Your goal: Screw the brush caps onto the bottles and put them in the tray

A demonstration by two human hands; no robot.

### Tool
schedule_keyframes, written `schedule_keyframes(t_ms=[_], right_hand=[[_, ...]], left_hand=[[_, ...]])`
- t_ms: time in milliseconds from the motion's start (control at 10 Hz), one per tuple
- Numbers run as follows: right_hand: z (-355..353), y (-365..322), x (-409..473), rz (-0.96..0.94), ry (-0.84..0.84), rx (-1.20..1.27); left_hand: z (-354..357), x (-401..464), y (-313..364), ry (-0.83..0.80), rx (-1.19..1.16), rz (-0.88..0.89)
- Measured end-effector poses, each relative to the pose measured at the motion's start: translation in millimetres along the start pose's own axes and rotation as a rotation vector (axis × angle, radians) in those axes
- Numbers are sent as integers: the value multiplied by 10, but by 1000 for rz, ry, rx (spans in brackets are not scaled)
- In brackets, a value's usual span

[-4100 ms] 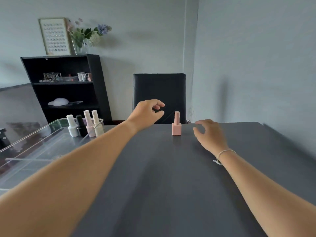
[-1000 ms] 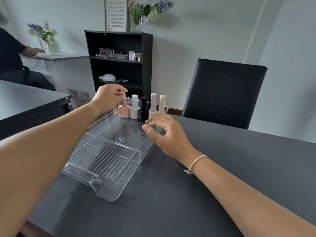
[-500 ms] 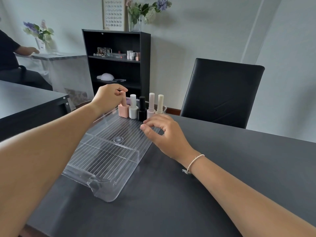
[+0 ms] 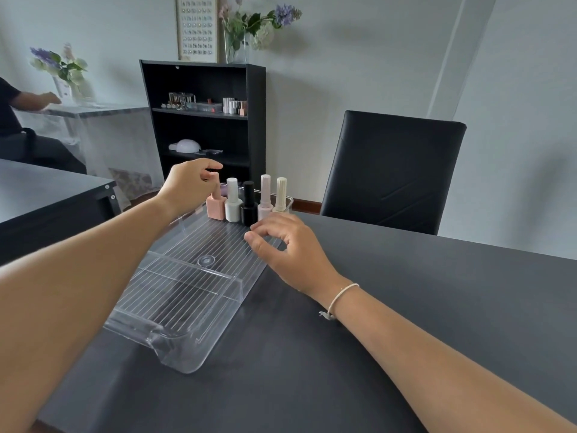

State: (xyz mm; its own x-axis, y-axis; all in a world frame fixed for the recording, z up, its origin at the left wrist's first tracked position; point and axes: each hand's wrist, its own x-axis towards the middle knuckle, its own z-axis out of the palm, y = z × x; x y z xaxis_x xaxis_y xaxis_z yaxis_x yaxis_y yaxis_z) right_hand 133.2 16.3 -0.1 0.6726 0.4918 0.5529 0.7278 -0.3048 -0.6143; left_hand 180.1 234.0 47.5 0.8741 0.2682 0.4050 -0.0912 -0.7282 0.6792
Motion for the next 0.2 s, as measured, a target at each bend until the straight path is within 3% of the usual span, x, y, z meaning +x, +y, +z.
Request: schedule_keyframes(t_ms=[200], right_hand=[[-33, -63, -52, 33, -15, -8]], left_hand=[[2, -19, 220, 150, 25, 58]])
